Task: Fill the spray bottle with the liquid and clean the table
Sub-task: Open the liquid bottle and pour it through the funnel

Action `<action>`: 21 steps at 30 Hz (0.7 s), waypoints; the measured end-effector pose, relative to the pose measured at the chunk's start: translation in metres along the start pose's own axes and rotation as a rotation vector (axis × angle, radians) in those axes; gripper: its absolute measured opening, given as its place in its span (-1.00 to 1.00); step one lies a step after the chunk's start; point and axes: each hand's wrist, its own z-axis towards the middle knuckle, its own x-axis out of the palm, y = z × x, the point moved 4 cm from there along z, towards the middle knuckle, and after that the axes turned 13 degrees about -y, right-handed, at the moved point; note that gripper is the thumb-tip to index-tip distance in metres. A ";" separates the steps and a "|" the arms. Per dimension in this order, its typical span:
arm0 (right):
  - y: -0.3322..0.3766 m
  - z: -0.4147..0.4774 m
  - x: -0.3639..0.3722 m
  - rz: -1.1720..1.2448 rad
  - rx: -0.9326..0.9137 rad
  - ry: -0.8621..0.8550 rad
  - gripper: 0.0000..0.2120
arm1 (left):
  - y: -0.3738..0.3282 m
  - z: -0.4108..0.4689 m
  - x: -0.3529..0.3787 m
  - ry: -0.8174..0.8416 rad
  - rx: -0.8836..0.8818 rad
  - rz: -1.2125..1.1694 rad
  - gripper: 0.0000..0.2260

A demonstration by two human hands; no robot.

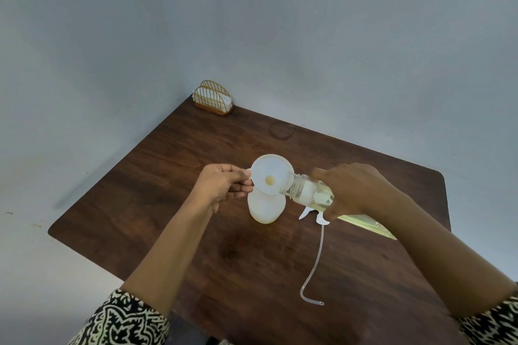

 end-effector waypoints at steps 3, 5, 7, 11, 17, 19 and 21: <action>0.001 0.000 -0.001 -0.003 0.007 0.006 -0.39 | 0.000 0.000 0.000 0.003 -0.001 -0.006 -0.94; 0.001 0.000 -0.001 -0.005 0.010 0.010 -0.39 | 0.000 0.000 0.000 0.001 0.003 -0.006 -0.94; 0.001 0.000 -0.002 -0.007 0.009 0.010 -0.38 | 0.001 0.000 0.000 -0.002 0.006 -0.001 -0.93; 0.002 -0.001 -0.004 0.004 0.006 0.017 -0.38 | 0.000 -0.001 0.000 0.002 0.004 -0.002 -0.94; 0.002 -0.001 -0.004 0.006 0.018 0.025 -0.37 | -0.001 -0.002 0.000 0.004 0.006 -0.002 -0.94; 0.002 -0.001 -0.004 0.005 0.014 0.026 -0.37 | 0.000 -0.003 0.000 0.003 0.006 -0.004 -0.94; 0.002 -0.001 -0.004 0.002 0.013 0.022 -0.38 | 0.000 -0.002 0.000 0.005 0.003 -0.003 -0.93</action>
